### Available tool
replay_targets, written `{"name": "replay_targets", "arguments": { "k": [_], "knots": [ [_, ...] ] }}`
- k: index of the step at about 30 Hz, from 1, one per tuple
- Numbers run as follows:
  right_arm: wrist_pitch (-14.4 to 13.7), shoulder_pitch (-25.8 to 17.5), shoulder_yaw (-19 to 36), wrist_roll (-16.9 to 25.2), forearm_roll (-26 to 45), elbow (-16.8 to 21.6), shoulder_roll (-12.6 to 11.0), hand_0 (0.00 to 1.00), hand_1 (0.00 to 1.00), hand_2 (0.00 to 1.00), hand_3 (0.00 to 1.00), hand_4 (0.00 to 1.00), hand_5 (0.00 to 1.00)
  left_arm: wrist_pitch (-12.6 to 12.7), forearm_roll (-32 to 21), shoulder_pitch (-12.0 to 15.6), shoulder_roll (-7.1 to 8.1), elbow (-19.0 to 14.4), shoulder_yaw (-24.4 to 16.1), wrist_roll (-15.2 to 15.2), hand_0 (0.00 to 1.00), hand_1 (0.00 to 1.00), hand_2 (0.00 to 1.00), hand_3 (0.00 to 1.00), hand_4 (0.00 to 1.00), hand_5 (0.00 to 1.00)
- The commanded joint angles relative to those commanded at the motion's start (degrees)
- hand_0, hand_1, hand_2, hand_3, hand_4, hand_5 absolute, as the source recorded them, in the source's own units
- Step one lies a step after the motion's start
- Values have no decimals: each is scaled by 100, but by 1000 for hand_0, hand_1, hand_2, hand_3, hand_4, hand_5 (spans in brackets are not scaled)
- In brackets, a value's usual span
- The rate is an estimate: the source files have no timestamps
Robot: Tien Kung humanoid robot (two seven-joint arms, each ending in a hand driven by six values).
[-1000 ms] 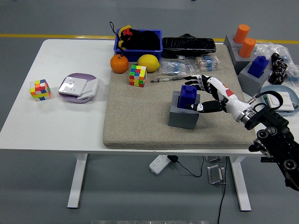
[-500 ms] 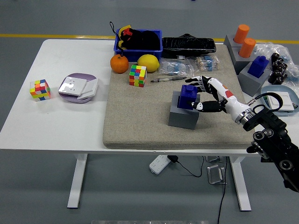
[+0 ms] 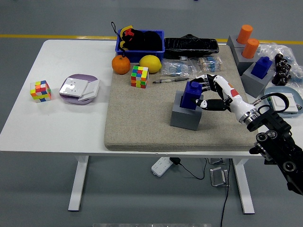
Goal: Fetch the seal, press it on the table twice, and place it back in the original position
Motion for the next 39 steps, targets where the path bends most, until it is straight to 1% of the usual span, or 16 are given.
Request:
{"name": "replay_targets", "arguments": {
  "k": [8,14,16,24,28,31,39],
  "knots": [
    [72,-81,177,-53,-21,271,-97,463,359,368,393,593,2,1,-6,17,-8,7,-44,-1,817,816,788,837,802,421],
    [139,-192,358,-69,-21,568,-387,464,359,368,393,595,2,-2,7,6,-13,8,-70,-1,817,816,788,837,803,421],
    [151,-252,472,-63,-78,598,-470,464,359,368,393,595,2,-2,6,9,-16,10,-79,0,817,816,788,837,803,421],
    [117,-524,948,-37,-188,473,-736,463,359,368,392,600,2,0,-9,21,-22,17,-85,1,817,816,788,837,802,420],
    [105,-598,999,-19,-251,382,-813,463,359,368,392,600,2,0,-3,28,-27,19,-98,1,817,816,788,837,802,420],
    [93,-620,967,0,-297,279,-801,463,359,368,391,599,2,-1,7,17,-31,16,-102,2,817,816,788,837,802,419],
    [35,-601,751,50,-410,-157,-619,465,361,367,394,602,2,-1,25,2,-31,14,-119,-5,817,816,788,837,802,421]
  ]
}}
